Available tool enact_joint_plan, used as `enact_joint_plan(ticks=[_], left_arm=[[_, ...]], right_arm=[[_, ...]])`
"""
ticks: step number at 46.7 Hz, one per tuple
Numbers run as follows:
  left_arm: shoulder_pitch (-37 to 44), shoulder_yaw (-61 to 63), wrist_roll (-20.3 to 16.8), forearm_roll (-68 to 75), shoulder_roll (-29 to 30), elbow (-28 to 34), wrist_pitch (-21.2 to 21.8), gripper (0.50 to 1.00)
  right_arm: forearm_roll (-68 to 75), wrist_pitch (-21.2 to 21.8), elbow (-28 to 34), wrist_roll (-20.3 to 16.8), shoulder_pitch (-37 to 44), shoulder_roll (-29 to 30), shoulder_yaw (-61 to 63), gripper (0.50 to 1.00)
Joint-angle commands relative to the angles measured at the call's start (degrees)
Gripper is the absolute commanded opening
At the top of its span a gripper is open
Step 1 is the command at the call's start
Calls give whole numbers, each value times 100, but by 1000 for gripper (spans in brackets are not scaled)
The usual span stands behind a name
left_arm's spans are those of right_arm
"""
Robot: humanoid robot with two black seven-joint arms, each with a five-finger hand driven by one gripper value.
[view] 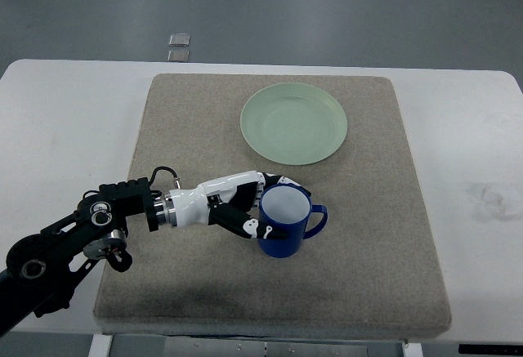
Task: Place cup left of plate with left hand
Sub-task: 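Lift the mug and carry it past the plate's near side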
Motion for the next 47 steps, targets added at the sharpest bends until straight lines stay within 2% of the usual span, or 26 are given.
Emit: enact_joint_plan(ticks=[1,7,9,12,16,20,30,47], left_arm=[[-54,-65,-15,-9,6,-8,0,671],[-177,-231,-216,-44,68,1,0,660],[-186,-346,-278,-44,86,1,0,604],[-213,-512,-305,-62,112,1,0,585],[-213,-829,-305,-70,173,18,0,516],[-213,-1084,-322,-88,235,45,0,500],[-300,-1559,-366,-272,481,431,0,500],[-599,-1831,-428,-440,604,1916,0,500]], right_arm=[[0,1,0,0,0,0,0,932],[0,1,0,0,0,0,0,932],[0,1,0,0,0,0,0,932],[0,0,0,0,0,0,0,932],[0,1,0,0,-9,0,0,932],[0,1,0,0,0,0,0,932],[0,0,0,0,0,0,0,932],[0,1,0,0,0,0,0,932]])
